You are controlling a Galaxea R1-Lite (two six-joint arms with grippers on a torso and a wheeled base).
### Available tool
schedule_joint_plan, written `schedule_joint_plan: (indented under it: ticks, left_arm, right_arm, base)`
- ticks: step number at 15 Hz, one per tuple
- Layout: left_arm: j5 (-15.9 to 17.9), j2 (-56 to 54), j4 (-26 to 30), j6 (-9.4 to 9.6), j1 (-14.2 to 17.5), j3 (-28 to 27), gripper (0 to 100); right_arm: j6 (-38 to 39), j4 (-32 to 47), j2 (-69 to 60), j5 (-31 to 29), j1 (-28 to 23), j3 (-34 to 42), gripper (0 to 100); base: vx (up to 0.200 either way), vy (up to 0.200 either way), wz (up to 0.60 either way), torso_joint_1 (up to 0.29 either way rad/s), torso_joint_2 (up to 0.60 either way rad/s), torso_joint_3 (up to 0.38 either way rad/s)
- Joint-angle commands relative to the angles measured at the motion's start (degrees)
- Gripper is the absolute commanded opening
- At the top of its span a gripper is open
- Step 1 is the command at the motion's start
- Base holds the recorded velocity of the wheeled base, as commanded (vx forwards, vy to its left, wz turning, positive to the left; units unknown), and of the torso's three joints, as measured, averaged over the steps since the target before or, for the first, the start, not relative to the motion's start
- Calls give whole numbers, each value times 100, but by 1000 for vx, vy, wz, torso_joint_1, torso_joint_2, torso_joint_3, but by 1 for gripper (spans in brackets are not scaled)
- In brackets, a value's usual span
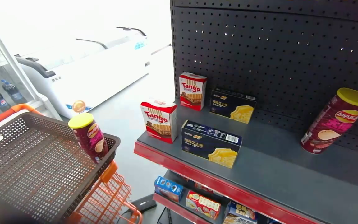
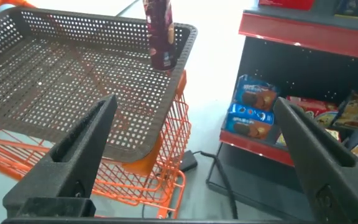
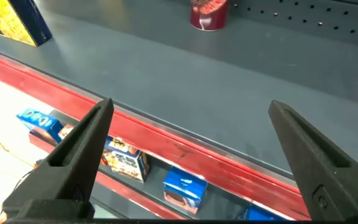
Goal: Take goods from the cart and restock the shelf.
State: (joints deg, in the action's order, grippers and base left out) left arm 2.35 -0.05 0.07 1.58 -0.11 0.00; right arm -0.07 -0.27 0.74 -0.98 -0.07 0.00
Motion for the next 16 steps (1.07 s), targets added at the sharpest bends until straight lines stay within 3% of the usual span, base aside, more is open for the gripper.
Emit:
schedule_joint_plan:
  ticks: [1, 4, 7, 8, 12, 14, 15, 16]
  left_arm:
    - [2, 5, 1, 0, 2, 0, 100]
    - [-16, 5, 1, -9, 11, 0, 100]
    - [-226, 304, 160, 79, 29, -826, 100]
    - [-455, 1024, 335, 61, -15, -1336, 100]
    - [-552, 3169, 168, 105, -94, -2259, 100]
    - [-534, 4294, -218, 158, 714, -2303, 100]
    - [-508, 4540, -359, 167, 820, -2303, 100]
    - [72, 5419, -948, 184, 1066, -2276, 100]
  right_arm:
    - [-1, 0, 5, 1, 7, 0, 100]
    - [-1, 0, 5, 1, -1, 0, 100]
    - [-1, -8, 5, 1, -1, 0, 100]
    - [-1, 0, 5, 1, 7, 0, 100]
    - [-1, 0, 5, 1, -1, 0, 100]
    - [-1, 0, 5, 1, -1, 0, 100]
    - [-1, 0, 5, 1, -1, 0, 100]
    - [-1, -8, 5, 1, -1, 0, 100]
  base:
    - [0, 0, 0, 0, 0, 0]
    - [0, 0, 0, 0, 0, 0]
    - [0, 0, 0, 0, 0, 0]
    - [0, 0, 0, 0, 0, 0]
    - [0, 0, 0, 0, 0, 0]
    - [0, 0, 0, 0, 0, 0]
    - [0, 0, 0, 0, 0, 0]
    - [0, 0, 0, 0, 0, 0]
